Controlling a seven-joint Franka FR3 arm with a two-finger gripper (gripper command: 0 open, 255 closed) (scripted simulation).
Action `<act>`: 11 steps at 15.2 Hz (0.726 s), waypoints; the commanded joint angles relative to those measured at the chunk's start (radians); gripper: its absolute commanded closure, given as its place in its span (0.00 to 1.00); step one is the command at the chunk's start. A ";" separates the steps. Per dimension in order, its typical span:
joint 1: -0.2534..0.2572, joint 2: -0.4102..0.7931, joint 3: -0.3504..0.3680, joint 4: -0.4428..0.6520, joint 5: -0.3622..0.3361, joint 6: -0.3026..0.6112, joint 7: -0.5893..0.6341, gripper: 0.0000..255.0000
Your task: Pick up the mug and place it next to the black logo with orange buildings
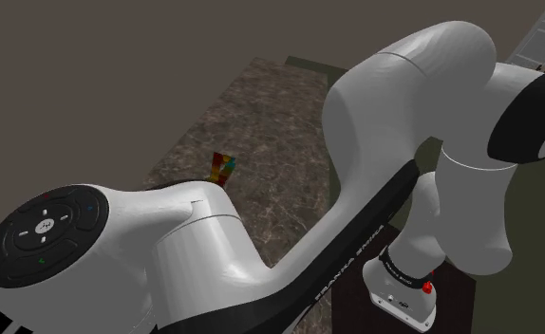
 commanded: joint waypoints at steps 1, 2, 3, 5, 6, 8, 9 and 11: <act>0.000 0.000 0.000 0.000 0.000 0.000 0.000 0.00; 0.000 0.000 0.000 0.000 0.000 0.000 0.000 0.00; 0.000 0.000 0.000 0.000 0.000 0.000 0.000 0.00; 0.000 0.000 0.000 0.000 0.000 0.000 0.000 0.00; 0.000 0.000 0.000 0.000 0.000 0.000 0.000 0.00; -0.001 -0.024 0.008 0.036 0.017 -0.056 -0.011 0.00; -0.001 -0.034 0.012 0.056 0.024 -0.085 -0.015 0.00; -0.001 -0.041 0.015 0.074 0.029 -0.109 -0.019 0.00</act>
